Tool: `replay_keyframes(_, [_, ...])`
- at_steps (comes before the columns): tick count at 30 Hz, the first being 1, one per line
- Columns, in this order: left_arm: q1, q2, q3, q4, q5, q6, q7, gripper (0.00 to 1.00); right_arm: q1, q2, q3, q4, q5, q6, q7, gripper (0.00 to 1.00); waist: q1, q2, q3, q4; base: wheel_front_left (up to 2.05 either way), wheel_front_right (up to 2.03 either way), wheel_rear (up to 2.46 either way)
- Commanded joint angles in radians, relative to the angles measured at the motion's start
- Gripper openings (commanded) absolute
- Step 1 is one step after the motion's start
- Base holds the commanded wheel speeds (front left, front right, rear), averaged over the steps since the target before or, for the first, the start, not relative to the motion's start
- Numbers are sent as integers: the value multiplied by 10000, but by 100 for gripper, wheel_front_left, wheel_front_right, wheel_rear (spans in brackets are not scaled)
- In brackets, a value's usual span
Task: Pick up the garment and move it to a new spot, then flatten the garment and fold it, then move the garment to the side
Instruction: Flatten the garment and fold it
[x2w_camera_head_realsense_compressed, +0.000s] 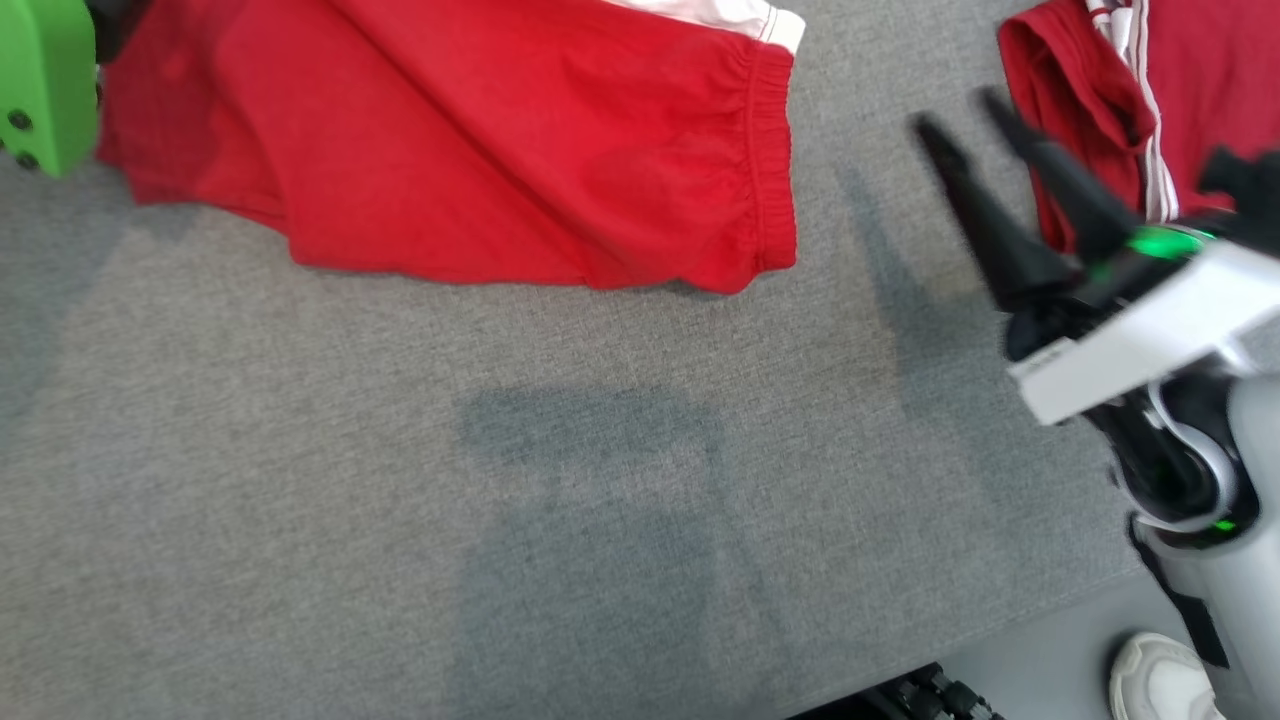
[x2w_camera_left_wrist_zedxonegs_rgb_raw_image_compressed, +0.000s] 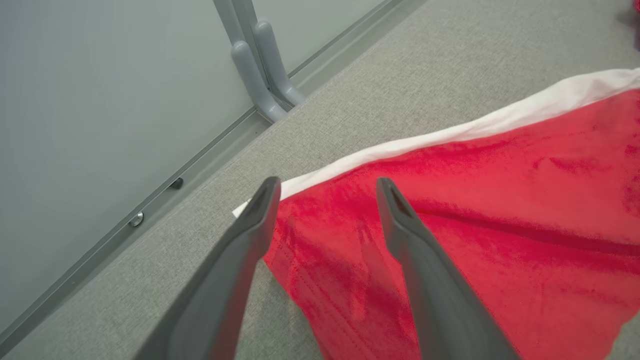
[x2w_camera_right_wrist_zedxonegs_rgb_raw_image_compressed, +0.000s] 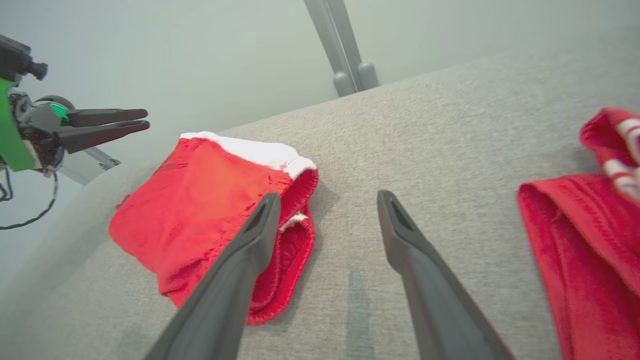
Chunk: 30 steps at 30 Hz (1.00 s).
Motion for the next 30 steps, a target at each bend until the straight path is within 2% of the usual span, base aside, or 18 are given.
replay_keyframes(1, [601, 226, 167, -175, -122, 379, -588, 100, 544, -160, -389, -131, -968, 5, -513, 100, 0, 66, -648, 330, 0, 0, 0])
replay_keyframes(3, [1404, 400, 395, -450, -458, 903, -1525, 100, 1159, -172, -939, -306, -2165, 7, -1186, 100, 0, 66, -952, 428, 0, 0, 0])
replay_keyframes(7, [3089, 574, 532, -625, -825, 1782, -3248, 100, 2201, 218, -2023, -299, -4043, 5, -2627, 100, 0, 66, -1452, 575, 0, 0, 0])
replay_keyframes(10, [4119, 352, 542, -377, -1123, 2191, -4261, 100, 2828, 626, -2533, -11, -5203, 5, -3589, 100, 0, 66, -1653, 668, 0, 0, 0])
replay_keyframes(12, [4614, 79, 545, -103, -1341, 2314, -4711, 100, 3071, 802, -2822, 191, -5934, 4, -4099, 100, 0, 66, -1727, 723, 0, 0, 0])
replay_keyframes(16, [5039, -520, 527, 686, -1454, 2367, -5300, 100, 3484, 1558, -3394, 382, -7283, 4, -4606, 100, 0, 66, -1753, 848, 0, 0, 0])
replay_keyframes(18, [5096, -826, 530, 1135, -1506, 2316, -5482, 100, 3554, 1899, -3630, 104, -7950, 2, -4651, 100, 0, 66, -1724, 894, 0, 0, 0])
replay_keyframes(21, [5116, -1320, 598, 1724, -1765, 2033, -5619, 100, 3777, 2329, -3834, -116, -8565, 2, -4640, 100, 0, 66, -1669, 915, 0, 0, 0])
replay_keyframes(25, [4794, -1877, 552, 2510, -1814, 1668, -5668, 100, 3976, 2625, -4085, 283, -8744, 4, -4640, 100, 0, 66, -1642, 885, 0, 0, 0])
replay_keyframes(30, [4675, -2255, 361, 3037, -1878, 1472, -5267, 100, 4005, 2687, -4121, 609, -8657, 2, -4642, 100, 0, 66, -1654, 868, 0, 0, 0])
